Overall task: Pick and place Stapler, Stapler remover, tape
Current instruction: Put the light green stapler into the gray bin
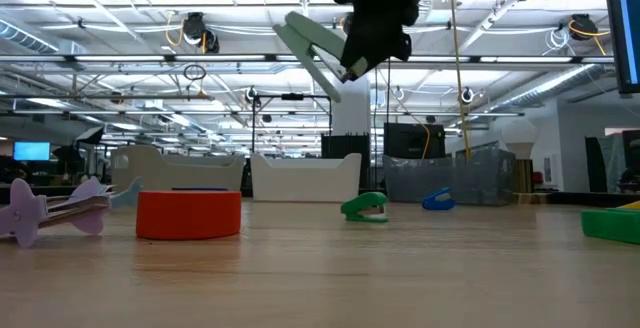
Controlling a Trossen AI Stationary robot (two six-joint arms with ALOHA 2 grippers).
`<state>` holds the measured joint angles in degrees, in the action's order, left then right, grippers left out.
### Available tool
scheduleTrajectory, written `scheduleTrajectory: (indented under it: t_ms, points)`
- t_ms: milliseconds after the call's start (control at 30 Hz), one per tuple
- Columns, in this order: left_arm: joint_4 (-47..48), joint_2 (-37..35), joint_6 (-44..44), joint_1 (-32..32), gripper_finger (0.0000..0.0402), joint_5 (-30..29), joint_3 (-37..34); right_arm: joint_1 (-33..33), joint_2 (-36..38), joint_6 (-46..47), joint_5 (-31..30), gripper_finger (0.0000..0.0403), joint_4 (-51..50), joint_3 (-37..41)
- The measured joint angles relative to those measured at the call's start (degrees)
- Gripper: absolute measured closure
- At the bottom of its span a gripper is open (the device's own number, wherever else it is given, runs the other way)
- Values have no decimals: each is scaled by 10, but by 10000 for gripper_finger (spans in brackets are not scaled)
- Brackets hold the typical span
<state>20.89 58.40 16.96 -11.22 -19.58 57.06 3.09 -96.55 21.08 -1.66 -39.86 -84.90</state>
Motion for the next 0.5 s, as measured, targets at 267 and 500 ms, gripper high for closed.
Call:
scheduleTrajectory:
  t_ms: [267, 500]
  points:
    - [97, 141, -92, 34, 195, 66, 121, 0, 4, -50, 4, 281, -28, 0]
    - [163, 232, -146, 62, 195, 95, 210, 7, 4, -74, 4, 281, -46, 1]
